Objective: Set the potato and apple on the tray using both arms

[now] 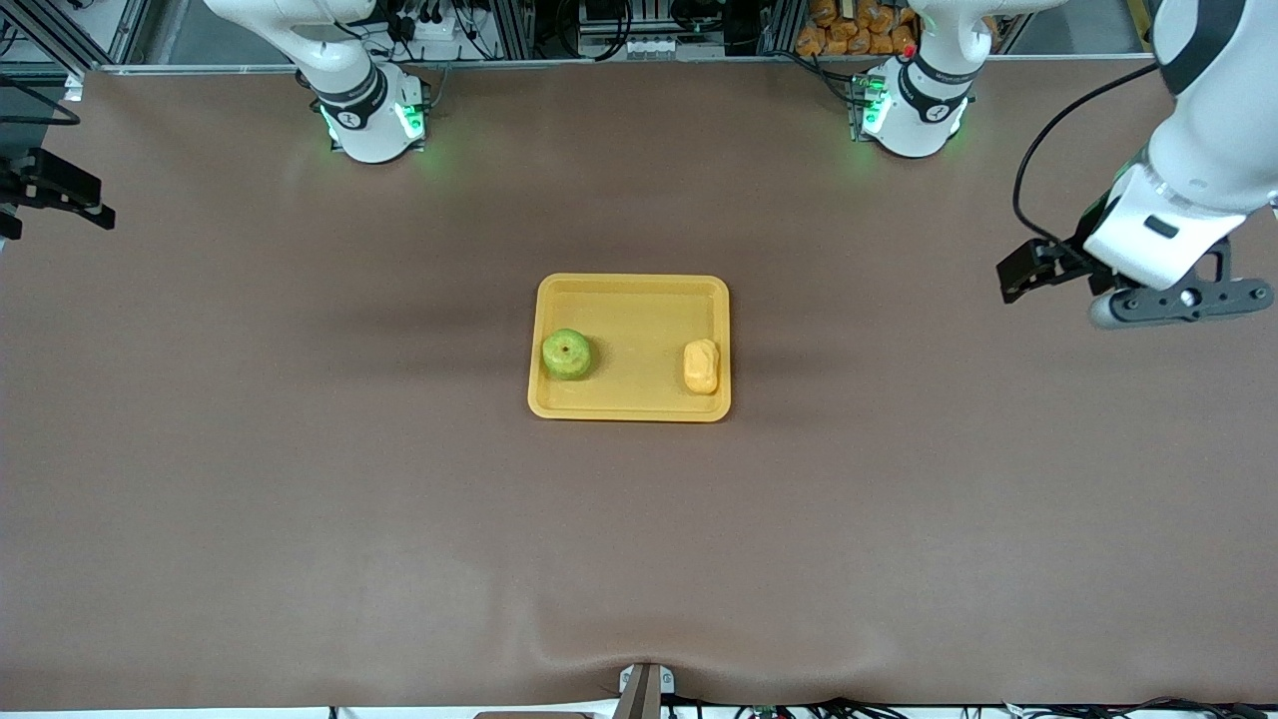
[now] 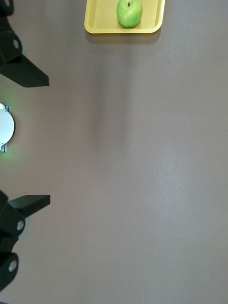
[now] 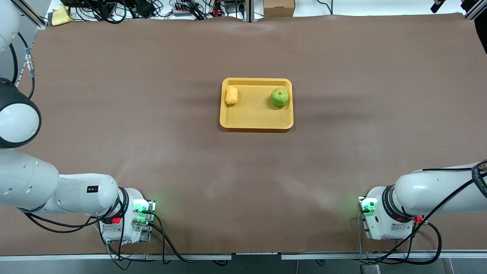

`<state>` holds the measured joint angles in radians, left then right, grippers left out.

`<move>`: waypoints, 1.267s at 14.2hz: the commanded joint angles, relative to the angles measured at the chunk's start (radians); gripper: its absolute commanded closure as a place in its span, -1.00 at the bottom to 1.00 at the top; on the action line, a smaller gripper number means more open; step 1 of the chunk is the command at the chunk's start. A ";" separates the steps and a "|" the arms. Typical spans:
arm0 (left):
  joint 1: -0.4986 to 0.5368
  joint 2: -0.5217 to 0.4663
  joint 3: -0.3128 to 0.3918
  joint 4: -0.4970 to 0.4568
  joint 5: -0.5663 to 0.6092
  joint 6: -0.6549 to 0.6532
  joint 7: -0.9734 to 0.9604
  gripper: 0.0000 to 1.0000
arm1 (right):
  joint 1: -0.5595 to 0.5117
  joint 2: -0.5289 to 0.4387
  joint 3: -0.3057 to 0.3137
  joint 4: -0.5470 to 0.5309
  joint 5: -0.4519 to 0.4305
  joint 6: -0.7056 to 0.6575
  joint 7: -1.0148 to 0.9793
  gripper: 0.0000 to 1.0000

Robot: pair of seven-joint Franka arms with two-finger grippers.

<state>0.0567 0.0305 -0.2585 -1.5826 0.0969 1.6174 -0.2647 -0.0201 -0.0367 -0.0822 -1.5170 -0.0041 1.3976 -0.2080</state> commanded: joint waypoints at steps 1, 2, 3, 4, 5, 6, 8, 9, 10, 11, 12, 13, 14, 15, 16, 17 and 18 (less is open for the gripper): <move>0.063 -0.026 -0.031 0.029 -0.022 -0.080 0.074 -1.00 | -0.015 -0.011 0.030 0.008 -0.005 -0.012 -0.004 -1.00; 0.061 -0.050 -0.024 0.024 -0.026 -0.080 0.100 -1.00 | -0.015 -0.011 0.028 0.008 -0.005 -0.009 -0.004 -1.00; 0.058 -0.064 -0.018 0.018 -0.026 -0.083 0.116 -1.00 | -0.015 -0.011 0.030 0.008 -0.005 -0.008 -0.004 -1.00; 0.045 -0.089 -0.005 0.007 -0.028 -0.085 0.133 -1.00 | -0.015 -0.011 0.030 0.008 -0.005 -0.008 -0.004 -1.00; 0.007 -0.115 0.034 -0.016 -0.028 -0.085 0.159 -1.00 | -0.015 -0.011 0.030 0.008 -0.005 -0.008 -0.004 -1.00; -0.047 -0.141 0.094 -0.037 -0.029 -0.087 0.174 -1.00 | -0.015 -0.009 0.028 0.008 -0.005 -0.006 -0.004 -1.00; -0.086 -0.178 0.146 -0.068 -0.038 -0.099 0.182 -1.00 | -0.015 -0.009 0.028 0.008 -0.005 -0.006 -0.004 -1.00; -0.090 -0.191 0.151 -0.079 -0.043 -0.106 0.182 -1.00 | -0.015 -0.009 0.028 0.008 -0.005 -0.011 -0.004 -1.00; -0.107 -0.201 0.166 -0.083 -0.043 -0.119 0.182 -1.00 | -0.015 -0.009 0.028 0.008 -0.005 -0.011 -0.004 -1.00; -0.129 -0.207 0.186 -0.083 -0.043 -0.138 0.180 -1.00 | -0.015 -0.009 0.028 0.006 -0.005 -0.014 -0.004 -1.00; -0.135 -0.207 0.192 -0.079 -0.043 -0.165 0.182 -1.00 | -0.015 -0.009 0.028 0.006 -0.005 -0.011 -0.004 -1.00; -0.135 -0.214 0.194 -0.079 -0.043 -0.174 0.182 -1.00 | -0.015 -0.009 0.028 0.006 -0.005 -0.006 -0.004 -1.00; -0.135 -0.218 0.194 -0.079 -0.042 -0.174 0.199 -1.00 | -0.015 -0.009 0.028 0.006 -0.005 -0.003 -0.004 -1.00; -0.135 -0.215 0.203 -0.070 -0.042 -0.174 0.225 -1.00 | -0.015 -0.009 0.028 0.008 -0.007 -0.002 -0.004 -1.00; -0.135 -0.207 0.220 -0.056 -0.042 -0.174 0.251 -1.00 | -0.015 -0.009 0.028 0.006 -0.007 0.004 -0.004 -1.00; -0.135 -0.201 0.232 -0.045 -0.046 -0.174 0.257 -1.00 | -0.015 -0.009 0.028 0.006 -0.007 0.006 -0.004 -1.00; -0.135 -0.195 0.235 -0.037 -0.048 -0.174 0.253 -1.00 | -0.015 -0.009 0.028 0.006 -0.005 0.007 -0.004 -1.00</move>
<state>-0.0668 -0.1643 -0.0497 -1.6374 0.0711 1.4515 -0.0335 -0.0200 -0.0368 -0.0669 -1.5128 -0.0040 1.4027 -0.2079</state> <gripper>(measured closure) 0.000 0.000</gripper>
